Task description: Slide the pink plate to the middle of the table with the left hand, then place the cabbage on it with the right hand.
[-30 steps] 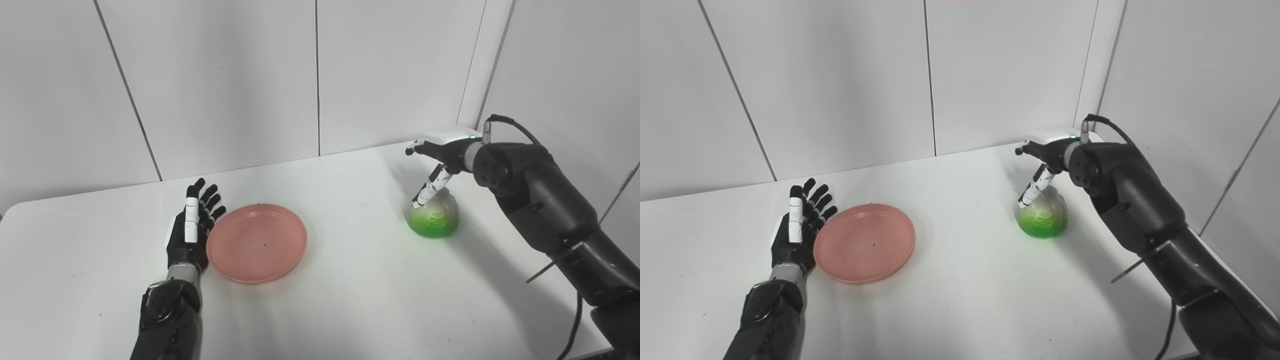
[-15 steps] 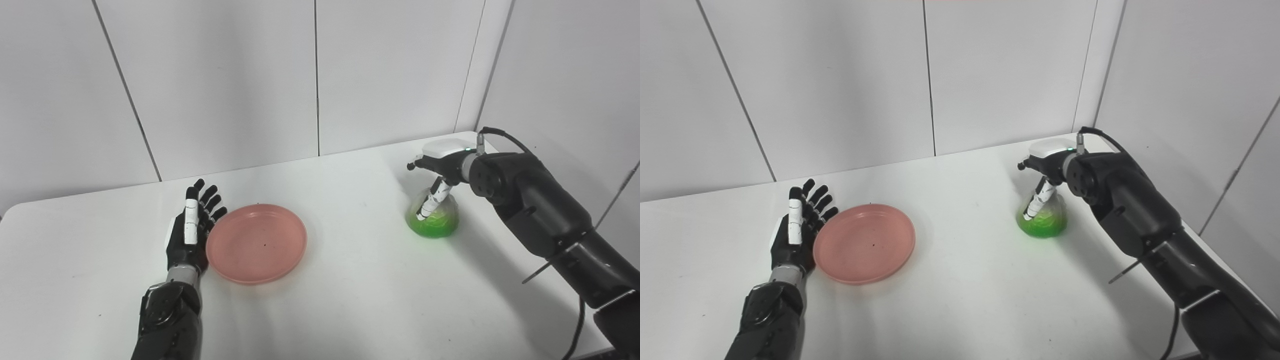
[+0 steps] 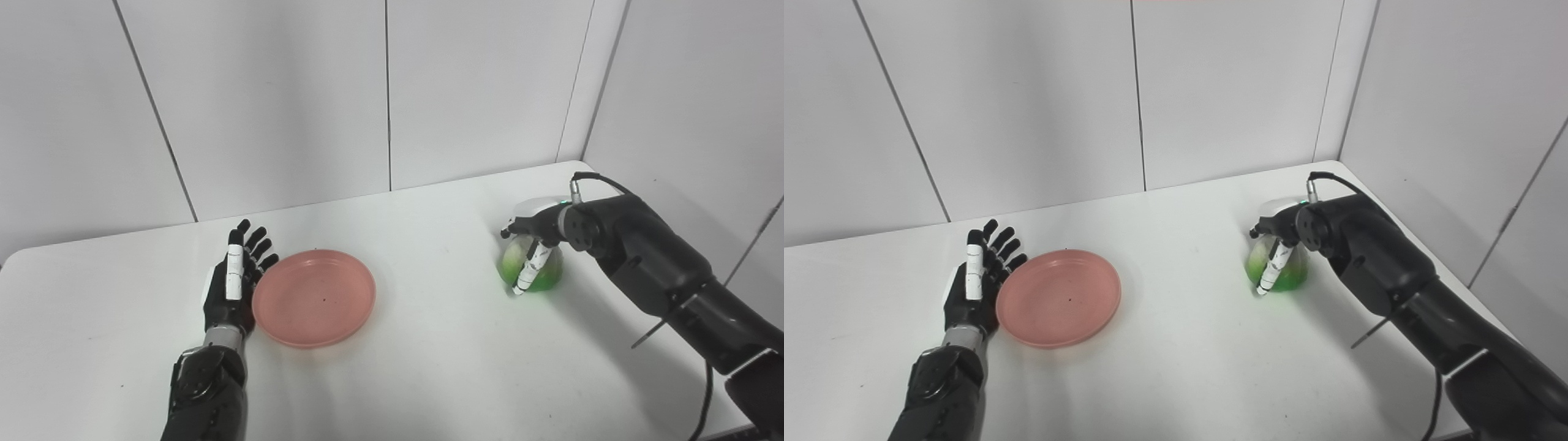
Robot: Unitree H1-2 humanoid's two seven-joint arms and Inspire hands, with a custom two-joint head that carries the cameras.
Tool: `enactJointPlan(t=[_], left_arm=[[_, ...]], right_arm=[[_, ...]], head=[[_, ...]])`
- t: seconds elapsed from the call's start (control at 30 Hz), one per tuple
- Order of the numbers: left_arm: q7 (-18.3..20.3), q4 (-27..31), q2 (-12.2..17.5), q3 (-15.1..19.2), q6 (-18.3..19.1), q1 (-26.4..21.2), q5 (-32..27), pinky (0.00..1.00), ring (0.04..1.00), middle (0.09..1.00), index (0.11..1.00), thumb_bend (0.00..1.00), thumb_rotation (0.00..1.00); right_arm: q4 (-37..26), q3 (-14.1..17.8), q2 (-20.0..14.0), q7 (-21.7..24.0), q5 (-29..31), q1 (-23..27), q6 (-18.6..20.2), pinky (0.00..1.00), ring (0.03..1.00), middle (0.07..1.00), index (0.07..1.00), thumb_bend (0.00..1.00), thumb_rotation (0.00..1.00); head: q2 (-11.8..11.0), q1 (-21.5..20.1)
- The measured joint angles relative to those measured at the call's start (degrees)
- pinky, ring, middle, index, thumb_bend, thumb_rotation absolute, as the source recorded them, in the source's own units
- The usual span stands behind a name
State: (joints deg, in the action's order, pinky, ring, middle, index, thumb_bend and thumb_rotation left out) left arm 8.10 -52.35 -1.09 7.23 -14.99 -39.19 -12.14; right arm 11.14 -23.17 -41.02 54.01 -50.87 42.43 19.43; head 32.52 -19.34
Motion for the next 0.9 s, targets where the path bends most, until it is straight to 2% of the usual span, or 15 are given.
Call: enactJointPlan(t=[0.07, 0.2, 0.3, 0.4, 0.43, 0.47, 0.53, 0.57, 0.63, 0.67, 0.73, 0.77, 0.83, 0.9], left_arm=[[0.0, 0.1, 0.0, 0.0, 0.0, 0.1, 0.0, 0.84, 0.914, 0.911, 0.945, 1.0, 0.89], [0.0, 0.9, -0.1, -0.1, 0.2, 0.5, 0.0, 0.82, 0.908, 0.911, 0.948, 1.0, 0.89], [-0.1, 1.2, -0.1, -0.1, 0.4, 0.8, 0.0, 0.83, 0.908, 0.909, 0.947, 0.99, 0.89], [-0.1, 1.7, -0.1, -0.1, 0.7, 0.9, 0.0, 0.85, 0.913, 0.914, 0.95, 1.0, 0.89], [-0.1, 1.7, -0.1, -0.1, 0.7, 0.9, 0.0, 0.85, 0.913, 0.914, 0.951, 1.0, 0.89], [-0.1, 1.7, -0.1, -0.1, 0.8, 0.9, 0.0, 0.85, 0.913, 0.914, 0.951, 1.0, 0.89], [-0.1, 1.7, -0.1, -0.1, 0.8, 0.9, 0.0, 0.84, 0.908, 0.911, 0.946, 1.0, 0.89], [-0.1, 1.7, -0.1, -0.1, 0.8, 0.9, 0.0, 0.83, 0.905, 0.91, 0.947, 1.0, 0.89], [-0.1, 1.6, -0.1, -0.1, 0.8, 0.9, 0.0, 0.83, 0.905, 0.91, 0.948, 1.0, 0.89], [-0.1, 1.6, -0.1, -0.1, 0.8, 0.9, 0.0, 0.83, 0.905, 0.911, 0.95, 1.0, 0.88], [0.0, 1.6, -0.1, -0.1, 0.8, 0.9, 0.0, 0.83, 0.904, 0.911, 0.953, 1.0, 0.88], [0.0, 1.6, -0.1, -0.2, 0.8, 0.9, 0.0, 0.82, 0.901, 0.91, 0.953, 1.0, 0.88], [0.0, 1.6, -0.1, -0.2, 0.8, 0.9, 0.0, 0.82, 0.901, 0.911, 0.952, 1.0, 0.88], [0.0, 1.6, -0.1, -0.3, 0.8, 0.9, 0.0, 0.81, 0.9, 0.91, 0.949, 1.0, 0.88]], right_arm=[[0.5, 0.9, 0.0, -0.7, 1.7, -0.2, 0.0, 0.71, 0.916, 0.988, 0.882, 1.0, 0.38], [2.4, 3.9, 0.0, -5.7, 6.0, -1.8, -1.5, 0.66, 0.783, 0.846, 0.84, 1.0, 0.29], [4.1, 4.7, 0.0, -8.4, 8.5, -2.2, -3.2, 0.65, 0.756, 0.811, 0.811, 0.99, 0.27], [5.2, 4.6, -0.2, -9.1, 9.8, -2.2, -3.6, 0.54, 0.699, 0.776, 0.803, 0.99, 0.27], [5.6, 4.4, -0.2, -9.2, 9.9, -2.1, -3.6, 0.44, 0.584, 0.699, 0.81, 0.98, 0.26], [5.6, 4.1, -0.4, -9.2, 9.9, -2.0, -3.6, 0.41, 0.545, 0.673, 0.812, 0.98, 0.26], [5.8, 3.3, -0.7, -8.5, 9.8, -1.9, -3.4, 0.37, 0.505, 0.66, 0.81, 0.92, 0.21], [5.9, 3.1, -0.7, -8.4, 9.8, -1.7, -3.3, 0.36, 0.508, 0.689, 0.803, 0.88, 0.14], [6.2, 2.2, -0.9, -7.7, 9.8, -1.1, -3.2, 0.35, 0.502, 0.693, 0.789, 0.86, 0.11], [6.4, 1.9, -1.0, -7.4, 9.7, -0.9, -3.0, 0.33, 0.457, 0.651, 0.753, 0.83, 0.05], [6.5, 1.1, -1.1, -7.2, 9.3, -0.4, -2.7, 0.31, 0.423, 0.608, 0.695, 0.79, 0.01], [6.5, 0.6, -1.2, -7.3, 9.0, -0.2, -2.7, 0.3, 0.409, 0.534, 0.584, 0.63, 0.0], [6.6, 0.0, -1.3, -7.6, 8.3, -0.2, -2.8, 0.33, 0.42, 0.541, 0.506, 0.55, 0.0], [6.8, -0.6, -1.5, -8.1, 8.0, -0.1, -3.3, 0.39, 0.431, 0.527, 0.484, 0.52, 0.0]], head=[[0.0, 0.0], [0.3, 0.3], [0.3, 0.3], [0.5, 0.4], [0.5, 0.4], [0.5, 0.3], [0.5, 0.3], [0.6, 0.3], [0.6, 0.3], [0.6, 0.3], [0.6, 0.3], [0.7, 0.4], [0.7, 0.4], [0.8, 0.3]])
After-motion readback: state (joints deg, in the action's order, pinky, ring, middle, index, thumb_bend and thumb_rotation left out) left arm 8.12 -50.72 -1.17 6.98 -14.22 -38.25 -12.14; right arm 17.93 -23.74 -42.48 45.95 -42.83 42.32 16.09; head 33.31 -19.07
